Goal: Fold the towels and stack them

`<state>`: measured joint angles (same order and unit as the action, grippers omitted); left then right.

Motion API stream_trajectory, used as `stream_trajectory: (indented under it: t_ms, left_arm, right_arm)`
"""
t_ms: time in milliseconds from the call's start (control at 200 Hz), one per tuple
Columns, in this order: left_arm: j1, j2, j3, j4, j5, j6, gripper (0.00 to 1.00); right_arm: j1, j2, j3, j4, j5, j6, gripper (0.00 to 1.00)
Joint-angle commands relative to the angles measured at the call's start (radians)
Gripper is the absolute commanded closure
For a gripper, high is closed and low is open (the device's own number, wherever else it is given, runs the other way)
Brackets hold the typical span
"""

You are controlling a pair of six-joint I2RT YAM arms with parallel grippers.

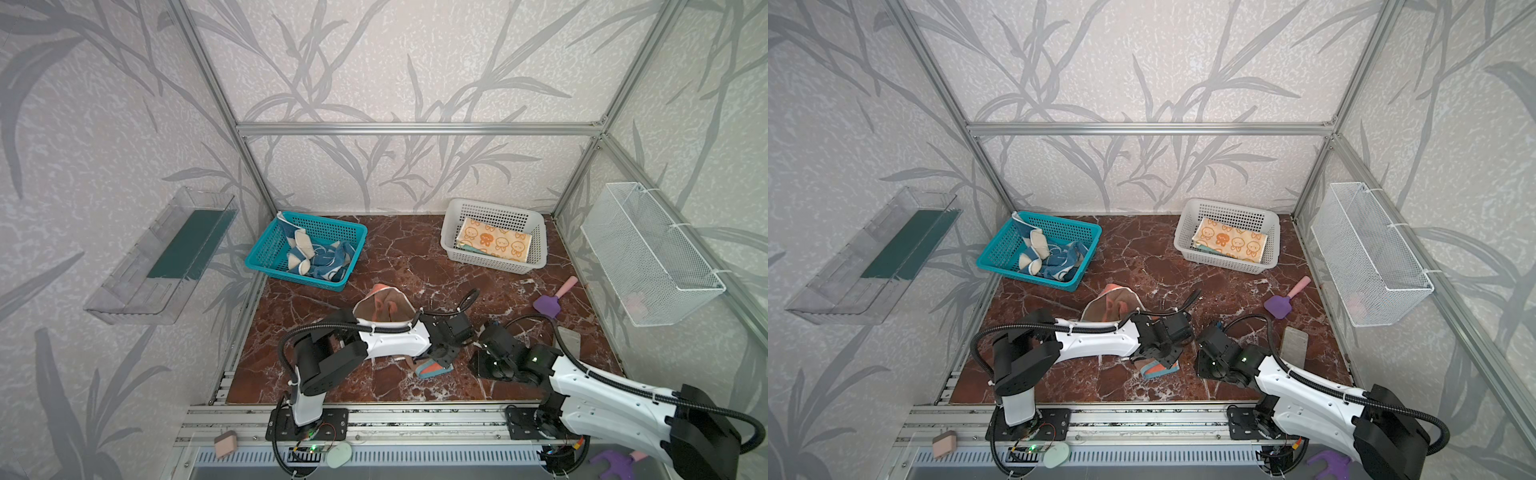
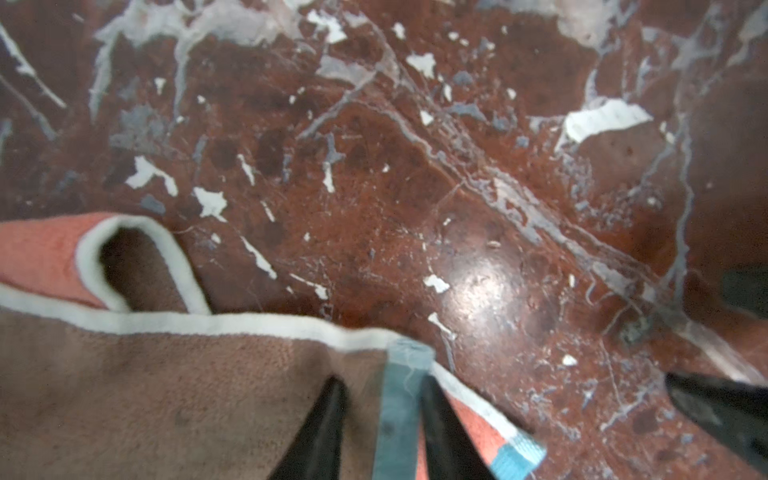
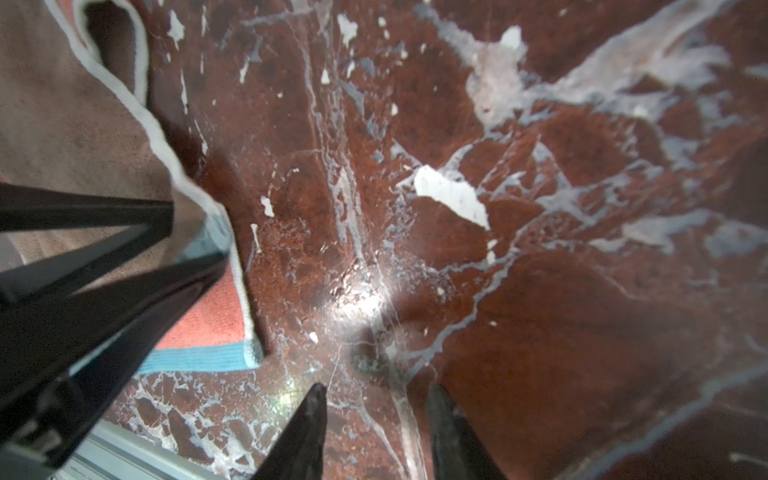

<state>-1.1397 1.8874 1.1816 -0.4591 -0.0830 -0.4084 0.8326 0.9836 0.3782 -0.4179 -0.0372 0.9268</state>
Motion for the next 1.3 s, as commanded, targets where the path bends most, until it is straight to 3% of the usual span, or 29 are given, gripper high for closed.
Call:
stream_trajectory:
  t_ms: [0, 65, 165, 370, 555, 660, 820, 1045, 1295]
  left_arm:
    - [0.002, 0.000, 0.005, -0.008, -0.026, -0.030, 0.89]
    - [0.002, -0.043, -0.010, -0.005, -0.044, -0.050, 1.00]
    - [0.011, -0.110, -0.036, 0.013, -0.045, -0.051, 1.00]
    - [0.056, -0.226, -0.097, 0.076, 0.001, -0.095, 1.00]
    - [0.096, -0.343, -0.222, 0.237, 0.040, -0.165, 1.00]
    - [0.115, -0.389, -0.299, 0.344, 0.077, -0.184, 1.00]
    - [0.157, -0.417, -0.360, 0.371, 0.127, -0.212, 1.00]
    - [0.191, -0.435, -0.401, 0.405, 0.213, -0.192, 1.00]
    - [0.204, -0.441, -0.409, 0.436, 0.308, -0.151, 1.00]
  right_arm:
    - [-0.003, 0.040, 0.020, 0.037, -0.031, -0.026, 0.57]
    - [-0.003, 0.076, 0.034, 0.070, -0.062, -0.044, 0.52]
    - [-0.003, 0.162, 0.076, 0.099, -0.112, -0.069, 0.45]
    - [0.014, 0.339, 0.162, 0.121, -0.191, -0.115, 0.44]
    - [0.030, 0.411, 0.174, 0.166, -0.220, -0.112, 0.45]
    - [0.029, 0.419, 0.179, 0.169, -0.212, -0.115, 0.49]
    - [0.029, 0.343, 0.178, 0.159, -0.177, -0.134, 0.51]
    - [0.013, 0.167, 0.088, 0.331, -0.259, -0.237, 0.43]
    - [-0.107, 0.255, 0.116, 0.292, -0.372, -0.281, 0.40]
